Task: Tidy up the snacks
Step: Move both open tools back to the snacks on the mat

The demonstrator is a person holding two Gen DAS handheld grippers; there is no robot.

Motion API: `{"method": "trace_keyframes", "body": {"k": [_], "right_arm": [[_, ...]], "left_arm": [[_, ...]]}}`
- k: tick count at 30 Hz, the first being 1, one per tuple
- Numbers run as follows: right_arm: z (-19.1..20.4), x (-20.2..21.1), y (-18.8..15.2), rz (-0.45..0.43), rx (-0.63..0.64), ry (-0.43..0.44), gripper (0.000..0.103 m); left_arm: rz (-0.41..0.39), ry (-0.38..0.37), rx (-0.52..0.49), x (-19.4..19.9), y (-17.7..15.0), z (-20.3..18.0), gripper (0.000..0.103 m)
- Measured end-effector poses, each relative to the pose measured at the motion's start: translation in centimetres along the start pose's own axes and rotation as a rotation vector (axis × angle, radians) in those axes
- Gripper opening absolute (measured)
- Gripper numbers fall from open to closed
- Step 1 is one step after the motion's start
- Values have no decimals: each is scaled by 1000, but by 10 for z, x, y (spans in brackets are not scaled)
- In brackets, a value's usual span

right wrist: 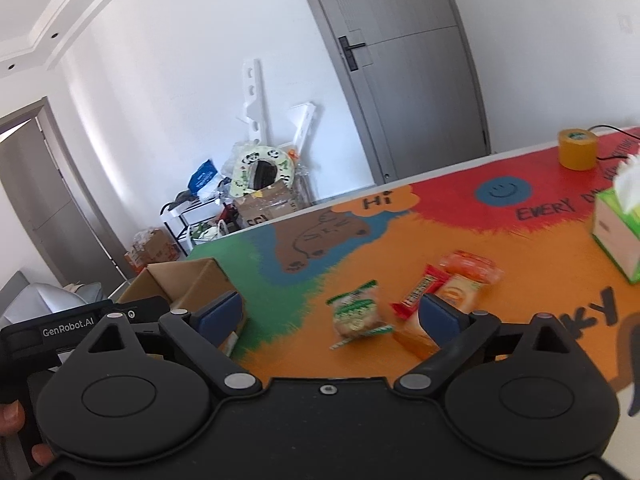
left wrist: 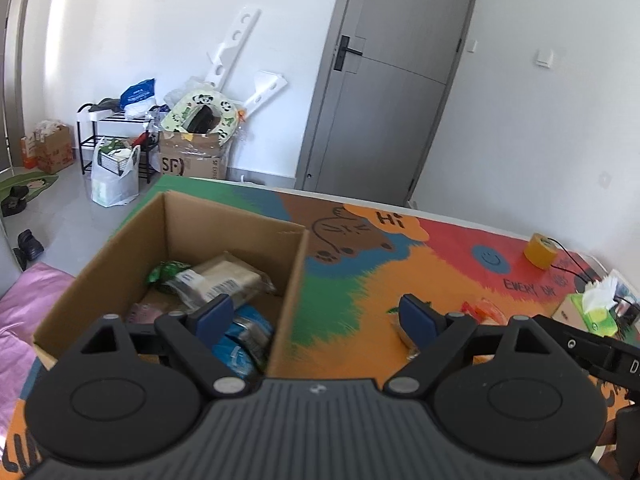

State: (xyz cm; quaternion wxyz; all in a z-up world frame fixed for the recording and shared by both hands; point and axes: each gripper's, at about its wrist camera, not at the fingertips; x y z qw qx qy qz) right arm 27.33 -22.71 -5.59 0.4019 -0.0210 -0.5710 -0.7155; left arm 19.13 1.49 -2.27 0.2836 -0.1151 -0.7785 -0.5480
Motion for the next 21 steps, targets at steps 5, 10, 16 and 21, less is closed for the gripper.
{"method": "trace_keyframes", "body": {"k": [5,10,16,21], "right_arm": [[-22,15,-5,-20,-24,-44,96],[-45,22,-6,-30,-60,-83,95],[-63,24,-11,-22,-81,-107,93],[-75,19,-13,-9,-103,-122,87]], "left_arm": [[4,-18,-19,-1,-7,-18,89],[19,-47,-44,-6,-12,-36,89],[37,-72,-59,-16,-19,-52,89],[48,-67,-72,-31,-24,-61,89]]}}
Point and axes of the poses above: each gripper's, at about its wrist camera, not at the fingertips, and x roughly against the way its jaws point, z to its left, y to its top, and after that the axes turned 3 degrees about x, right-handed
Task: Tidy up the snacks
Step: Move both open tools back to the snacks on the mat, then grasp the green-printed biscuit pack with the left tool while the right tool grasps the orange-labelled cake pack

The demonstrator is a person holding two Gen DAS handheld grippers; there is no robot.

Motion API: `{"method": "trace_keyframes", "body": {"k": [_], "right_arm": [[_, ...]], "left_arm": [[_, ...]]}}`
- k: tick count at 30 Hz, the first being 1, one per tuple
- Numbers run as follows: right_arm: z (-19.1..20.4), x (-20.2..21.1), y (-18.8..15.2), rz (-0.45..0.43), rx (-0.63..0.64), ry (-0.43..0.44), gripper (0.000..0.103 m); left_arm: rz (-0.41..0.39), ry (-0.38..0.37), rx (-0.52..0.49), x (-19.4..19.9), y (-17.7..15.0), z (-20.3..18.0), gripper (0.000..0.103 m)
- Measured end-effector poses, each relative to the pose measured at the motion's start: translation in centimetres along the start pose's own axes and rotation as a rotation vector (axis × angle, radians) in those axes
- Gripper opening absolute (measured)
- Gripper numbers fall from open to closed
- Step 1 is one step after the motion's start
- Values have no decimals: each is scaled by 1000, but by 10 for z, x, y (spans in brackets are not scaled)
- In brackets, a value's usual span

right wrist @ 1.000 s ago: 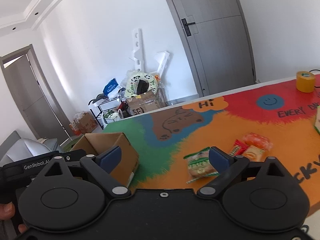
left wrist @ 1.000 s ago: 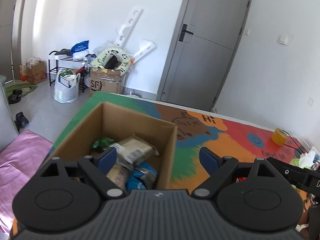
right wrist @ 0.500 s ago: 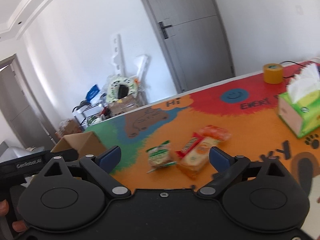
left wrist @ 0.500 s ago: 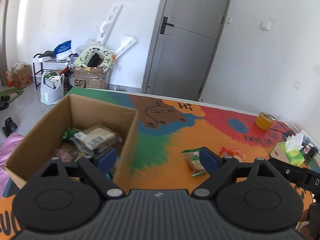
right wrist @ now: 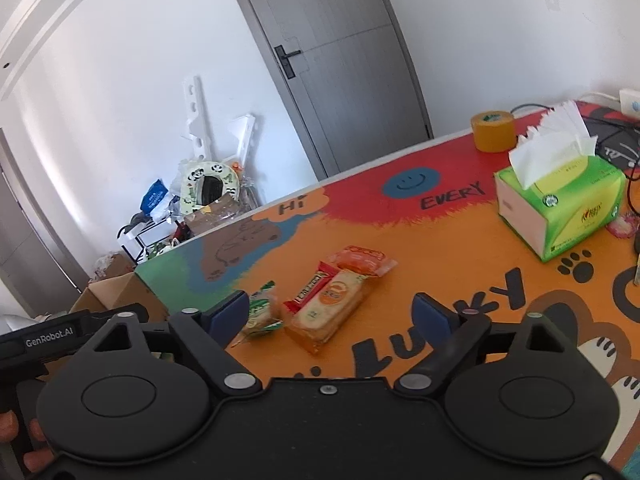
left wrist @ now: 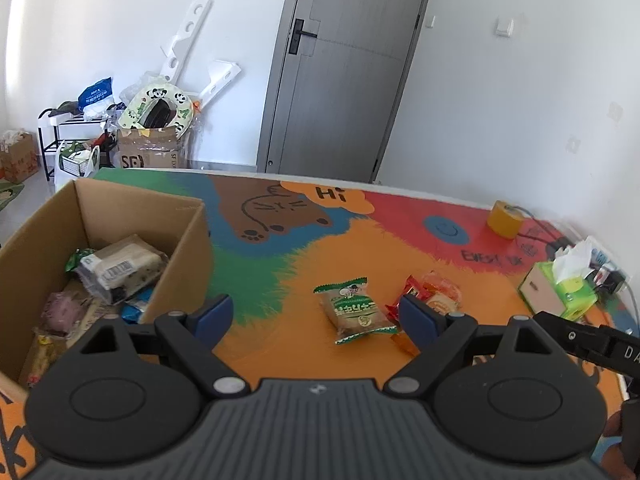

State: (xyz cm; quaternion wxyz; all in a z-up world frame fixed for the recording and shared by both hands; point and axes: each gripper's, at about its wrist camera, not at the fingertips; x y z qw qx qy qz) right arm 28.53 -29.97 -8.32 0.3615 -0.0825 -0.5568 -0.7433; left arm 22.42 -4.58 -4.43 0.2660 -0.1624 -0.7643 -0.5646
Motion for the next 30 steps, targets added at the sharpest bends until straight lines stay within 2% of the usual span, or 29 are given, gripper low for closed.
{"method": "trace_keyframes", "body": {"k": [4,8,13,20,25,30], "right_arm": [[-4,-14,-1,16,-19,-18,87],[0,-34,0,40,-16,-43,78],[4,-57,7,53,-23,-50,78],[10,-84,15,77,-29,-48,77],[10,-95,14,96,-37,-65,77],[5,-103,12,110,-50,-84,77]], "left_arm": [[16,4,-4,-17,-2,-6,89],[23,17,-12,-37,1,-11,89],[38,20,-9,-59,4,-12,89],[89,46,54,-89,4,-6,86],[103,52,46,-103,0,-10,85],[129,64,40,-118,-4,-15,78]]}}
Point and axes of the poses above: each gripper's, at about its wrist camera, not at the fingertips, and x roughly against the way its jaws point, z to its left, y to its top, and after that the axes turned 3 degrees about x, right-handed
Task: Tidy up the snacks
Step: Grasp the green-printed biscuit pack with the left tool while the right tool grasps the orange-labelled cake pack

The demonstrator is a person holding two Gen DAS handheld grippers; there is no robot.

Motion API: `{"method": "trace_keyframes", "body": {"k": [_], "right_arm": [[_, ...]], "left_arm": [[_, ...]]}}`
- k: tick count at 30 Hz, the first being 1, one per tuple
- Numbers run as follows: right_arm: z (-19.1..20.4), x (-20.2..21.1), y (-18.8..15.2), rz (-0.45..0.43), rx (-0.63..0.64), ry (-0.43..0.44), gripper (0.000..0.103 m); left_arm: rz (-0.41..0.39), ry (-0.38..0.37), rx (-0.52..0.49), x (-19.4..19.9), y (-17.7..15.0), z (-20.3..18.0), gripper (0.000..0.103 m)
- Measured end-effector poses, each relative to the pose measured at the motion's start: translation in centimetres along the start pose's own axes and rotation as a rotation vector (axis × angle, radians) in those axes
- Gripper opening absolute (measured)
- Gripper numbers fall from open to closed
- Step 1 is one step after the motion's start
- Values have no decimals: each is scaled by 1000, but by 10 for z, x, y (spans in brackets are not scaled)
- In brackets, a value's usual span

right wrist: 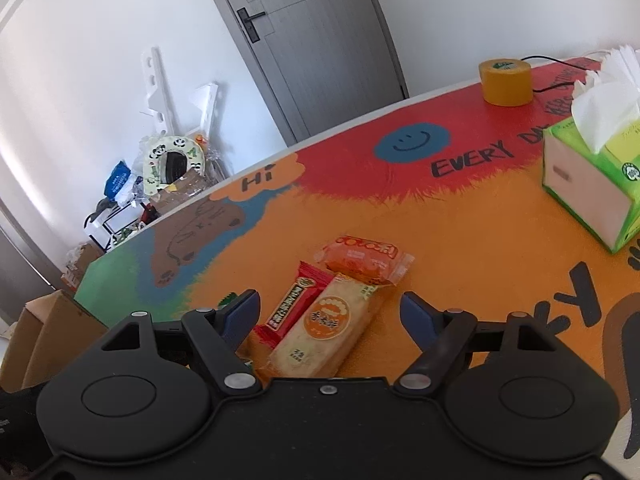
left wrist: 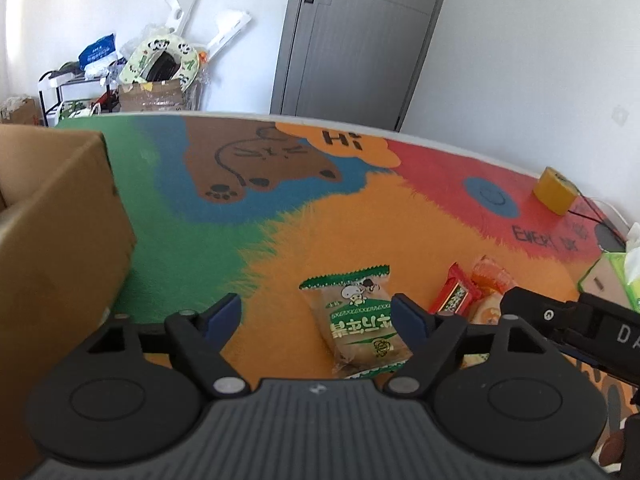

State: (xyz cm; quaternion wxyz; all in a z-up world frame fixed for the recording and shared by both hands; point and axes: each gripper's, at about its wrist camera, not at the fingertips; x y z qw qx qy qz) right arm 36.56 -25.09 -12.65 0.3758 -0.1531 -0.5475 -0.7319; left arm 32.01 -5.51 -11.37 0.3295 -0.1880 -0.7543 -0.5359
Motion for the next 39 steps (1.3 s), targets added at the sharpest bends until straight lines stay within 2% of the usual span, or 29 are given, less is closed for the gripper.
{"method": "trace_keyframes", "body": {"k": [7,12,15,20,27,28,32,34,37,39], "right_arm": [[0,-7,0,6,-2,-11,77],[5,-11,1,8,3,-4,77],[11,-13,3,7,11,6,77],[20,-20,2,13,32,17,77],[32,-31,0,17,82,-14,76],[34,-32,-2,18,98,-28,75],[28,-37,-7,64,78,-35,53],[28,-34,-10,50,103,-60,50],[24,-29,-11,52,108,-76,37],[19,-25,-12,50,97,-74,37]], "left_arm": [[-10,-6,-23,-8,-3,-6,72],[-16,-37,-18,-5,-1,-2,49],[-10,-57,-8,-3,0,3,39],[-4,-52,8,-1,2,11,39],[-3,-43,25,3,5,20,39],[-2,-45,27,3,5,21,39],[-2,-50,32,6,6,20,40],[-2,-60,25,4,6,16,43],[15,-55,22,0,3,11,43],[14,-55,13,-1,-1,6,51]]}}
Point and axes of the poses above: each gripper's, at about its wrist camera, not at the fingertips, and x roughly against the way its jaws point, z to its left, y to its top, and after that the axes turned 3 degrees about x, right-handed
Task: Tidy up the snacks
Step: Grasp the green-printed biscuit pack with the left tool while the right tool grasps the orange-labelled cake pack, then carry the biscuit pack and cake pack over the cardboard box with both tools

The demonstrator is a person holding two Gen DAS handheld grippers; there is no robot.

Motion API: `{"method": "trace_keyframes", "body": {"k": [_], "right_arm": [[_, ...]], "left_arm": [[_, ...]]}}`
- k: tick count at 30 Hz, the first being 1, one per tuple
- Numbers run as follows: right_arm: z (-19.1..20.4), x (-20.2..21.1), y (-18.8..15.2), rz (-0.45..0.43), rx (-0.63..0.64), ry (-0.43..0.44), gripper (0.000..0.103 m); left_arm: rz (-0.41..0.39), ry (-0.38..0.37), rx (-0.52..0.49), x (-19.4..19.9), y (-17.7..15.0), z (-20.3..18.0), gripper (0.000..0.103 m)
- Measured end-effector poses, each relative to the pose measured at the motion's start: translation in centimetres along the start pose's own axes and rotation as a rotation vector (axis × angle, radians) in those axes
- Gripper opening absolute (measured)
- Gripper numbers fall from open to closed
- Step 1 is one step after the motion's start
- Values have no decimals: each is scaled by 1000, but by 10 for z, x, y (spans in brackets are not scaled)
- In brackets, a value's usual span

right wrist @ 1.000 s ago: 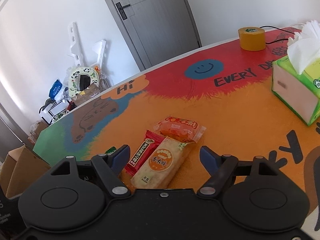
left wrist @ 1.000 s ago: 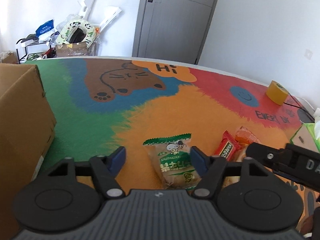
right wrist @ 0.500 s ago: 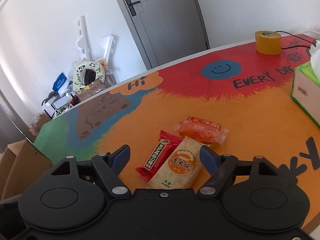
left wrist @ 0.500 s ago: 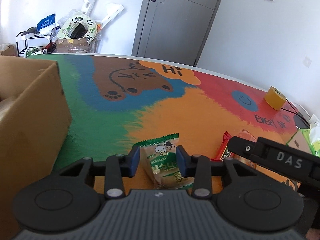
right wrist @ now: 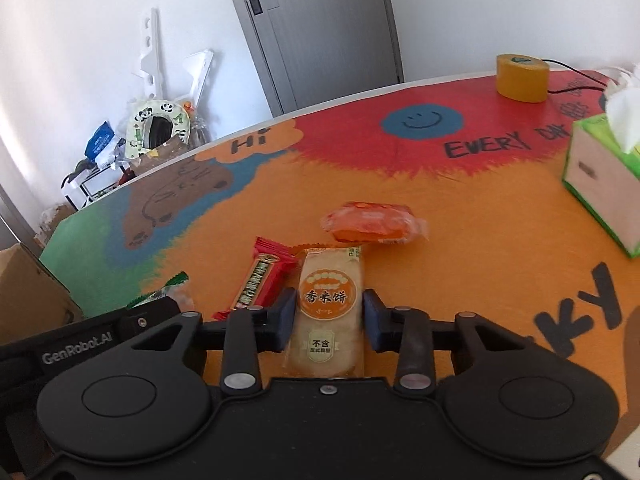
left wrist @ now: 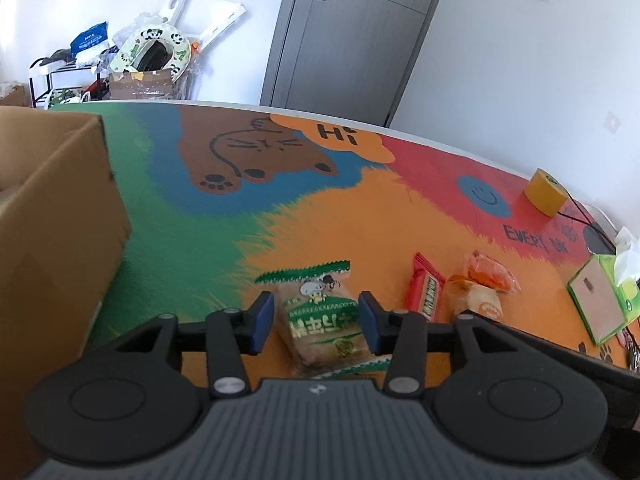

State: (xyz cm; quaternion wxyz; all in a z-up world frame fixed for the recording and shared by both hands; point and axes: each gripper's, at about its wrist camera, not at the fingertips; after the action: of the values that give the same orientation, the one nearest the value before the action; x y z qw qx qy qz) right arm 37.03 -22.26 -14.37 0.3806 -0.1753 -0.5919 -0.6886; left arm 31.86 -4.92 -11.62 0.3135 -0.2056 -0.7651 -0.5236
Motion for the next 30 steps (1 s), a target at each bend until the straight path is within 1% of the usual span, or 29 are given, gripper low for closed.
{"method": "trace_keyframes", "body": {"k": [2,3,8,11,12,17,20,24,30], "right_arm": [[-5,4,-3,-6,-6,-2,37],[-8,6,-4,-9,-8,-4,37],[-19,14,-9,-14,-19,-18,37],[-25,18,-10,-14,-29,-19,37],[-27,20,-11,-16,-34,-17,37],[-41,28,-18,-27,-67,23,36],[-46,31,-20,-28,-77,32,36],[-44,35,-20,-33,-71,29,36],[-34,39,-16,-58,-55,24,36]], "left_arm": [[6,-3,-17,-3,-3,-5,56],[13,2,-24,-4,-5,-6,57],[-9,37,-73,-5,-13,-14,57],[-18,55,-95,-3,-15,-13,48],[-18,50,-96,-2,-15,-12,48],[-6,39,-75,3,-15,-5,47],[-5,30,-62,6,-16,-3,47],[0,13,-43,9,-16,0,47],[-18,-8,-24,20,-12,4,47]]}}
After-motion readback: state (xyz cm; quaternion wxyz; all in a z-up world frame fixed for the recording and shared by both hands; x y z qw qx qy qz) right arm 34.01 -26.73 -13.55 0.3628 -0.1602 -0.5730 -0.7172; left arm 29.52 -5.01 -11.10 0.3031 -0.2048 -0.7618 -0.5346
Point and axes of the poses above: each gripper's, at about its wrist camera, not at the fingertips, and x roughly against the way its jaws point, z to its left, y to its top, and after that the axes turned 3 degrees about x, right-handed
